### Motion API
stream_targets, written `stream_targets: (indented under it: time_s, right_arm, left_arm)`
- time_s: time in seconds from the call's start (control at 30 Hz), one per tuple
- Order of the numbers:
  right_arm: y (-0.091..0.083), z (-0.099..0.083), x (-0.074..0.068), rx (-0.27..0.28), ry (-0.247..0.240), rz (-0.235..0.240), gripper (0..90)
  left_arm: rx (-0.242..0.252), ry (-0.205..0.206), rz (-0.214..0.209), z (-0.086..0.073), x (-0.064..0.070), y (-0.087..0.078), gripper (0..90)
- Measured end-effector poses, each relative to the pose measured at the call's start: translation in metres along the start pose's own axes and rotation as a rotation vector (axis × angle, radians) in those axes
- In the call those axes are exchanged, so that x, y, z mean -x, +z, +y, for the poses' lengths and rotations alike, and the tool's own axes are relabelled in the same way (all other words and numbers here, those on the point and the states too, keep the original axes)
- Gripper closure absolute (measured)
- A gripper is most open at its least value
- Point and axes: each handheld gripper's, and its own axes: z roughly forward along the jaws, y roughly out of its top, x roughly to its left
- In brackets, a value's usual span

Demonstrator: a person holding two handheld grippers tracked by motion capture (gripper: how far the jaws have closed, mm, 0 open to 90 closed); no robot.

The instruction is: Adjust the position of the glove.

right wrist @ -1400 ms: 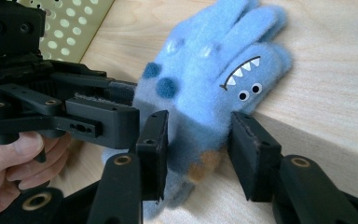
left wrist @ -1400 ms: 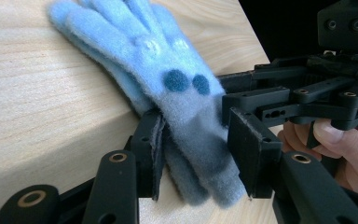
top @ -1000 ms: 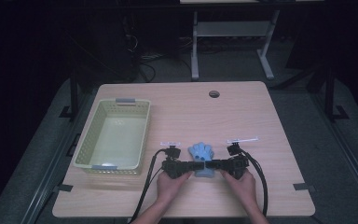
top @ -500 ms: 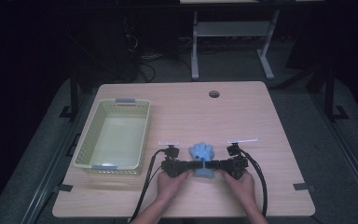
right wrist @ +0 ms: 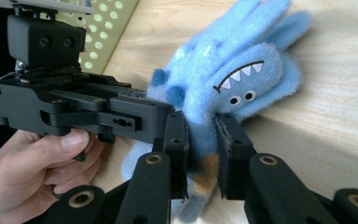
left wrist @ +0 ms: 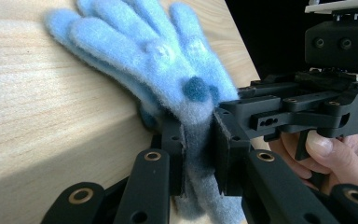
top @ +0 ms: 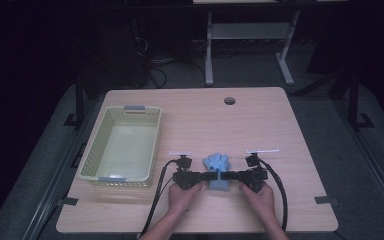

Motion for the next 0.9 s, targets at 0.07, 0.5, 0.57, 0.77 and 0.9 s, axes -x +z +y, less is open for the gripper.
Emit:
stream_targets:
  time_s: [0.07,0.5,0.57,0.77,0.9]
  right_arm:
    - [-0.001,0.000,-0.001,0.006,0.002,0.005,76.2]
    - [-0.010,0.005,-0.013,0.038,-0.018,0.021,76.5]
    - [-0.012,0.007,-0.016,0.045,-0.024,0.021,76.5]
    - [-0.017,0.011,-0.022,0.070,-0.035,0.031,76.5]
    - [-0.018,0.014,-0.027,0.073,-0.049,0.028,76.5]
  left_arm:
    - [0.003,0.004,-0.006,0.000,0.001,-0.001,76.2]
    - [0.028,0.034,-0.025,0.007,0.014,-0.012,76.2]
    - [0.028,0.044,-0.023,0.010,0.017,-0.014,76.2]
    - [0.032,0.081,-0.014,0.017,0.027,-0.020,76.1]
    - [0.035,0.086,-0.019,0.021,0.029,-0.025,76.2]
